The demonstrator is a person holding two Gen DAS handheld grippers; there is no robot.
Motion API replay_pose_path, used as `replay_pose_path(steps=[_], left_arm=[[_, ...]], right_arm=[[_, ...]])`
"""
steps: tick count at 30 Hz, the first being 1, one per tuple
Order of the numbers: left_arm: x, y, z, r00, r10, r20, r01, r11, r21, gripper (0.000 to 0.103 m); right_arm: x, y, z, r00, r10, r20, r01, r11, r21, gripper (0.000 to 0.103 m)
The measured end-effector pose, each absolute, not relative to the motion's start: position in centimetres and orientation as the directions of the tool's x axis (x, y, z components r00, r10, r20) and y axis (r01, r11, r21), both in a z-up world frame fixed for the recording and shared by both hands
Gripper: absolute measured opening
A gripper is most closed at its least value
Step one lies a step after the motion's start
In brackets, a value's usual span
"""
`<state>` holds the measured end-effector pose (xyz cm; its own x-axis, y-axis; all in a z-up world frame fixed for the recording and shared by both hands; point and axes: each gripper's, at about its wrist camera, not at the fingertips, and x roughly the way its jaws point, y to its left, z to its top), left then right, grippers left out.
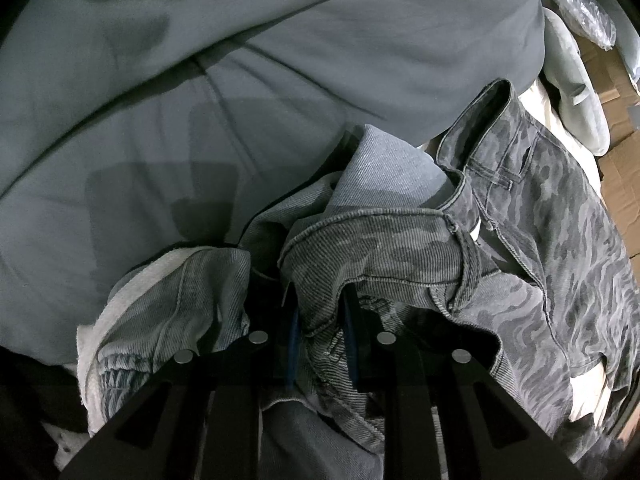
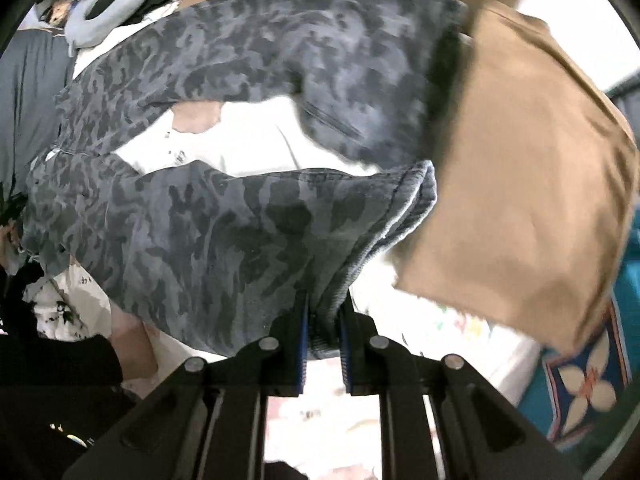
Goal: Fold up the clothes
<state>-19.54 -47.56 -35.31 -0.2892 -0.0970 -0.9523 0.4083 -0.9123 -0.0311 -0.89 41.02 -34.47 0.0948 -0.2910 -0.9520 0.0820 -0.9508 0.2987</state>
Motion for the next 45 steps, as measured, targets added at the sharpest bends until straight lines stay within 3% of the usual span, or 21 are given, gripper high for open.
replay_pose_path(steps=[14, 21, 27, 33, 36, 45], left_arm=[[-20.1, -47.4, -35.4, -0.28, -0.096, -0.955, 0.405, -0.914, -0.027, 0.019], [-20.4, -47.3, -35.4, -0.269, -0.103, -0.958, 0.403, -0.915, -0.015, 0.019], [-20.6, -47.2, -35.3, -0.263, -0.102, -0.959, 0.396, -0.918, -0.011, 0.019], [-20.8, -46.8, -35.4, -0.253, -0.115, -0.961, 0.401, -0.916, 0.004, 0.019], [-20.8, -46.8, -35.4, -0.251, -0.119, -0.961, 0.404, -0.915, 0.008, 0.019], [-19.5, -46.6, -34.0, -0.281, -0.083, -0.956, 0.417, -0.908, -0.044, 0.019]], right_arm=[[10.6, 46.9, -35.4, 0.304, -0.264, -0.915, -0.15, -0.962, 0.227, 0.011], [11.9, 46.5, -37.2, 0.353, -0.247, -0.902, -0.155, -0.967, 0.204, 0.011], [11.5, 48.9, -40.4, 0.224, -0.321, -0.92, -0.315, -0.917, 0.243, 0.016], [12.0, 49.8, -40.4, 0.188, -0.326, -0.927, -0.323, -0.911, 0.255, 0.022], [12.7, 49.9, -40.9, 0.205, -0.326, -0.923, -0.321, -0.913, 0.252, 0.038], [9.6, 48.9, -40.0, 0.132, -0.321, -0.938, -0.227, -0.931, 0.287, 0.038]])
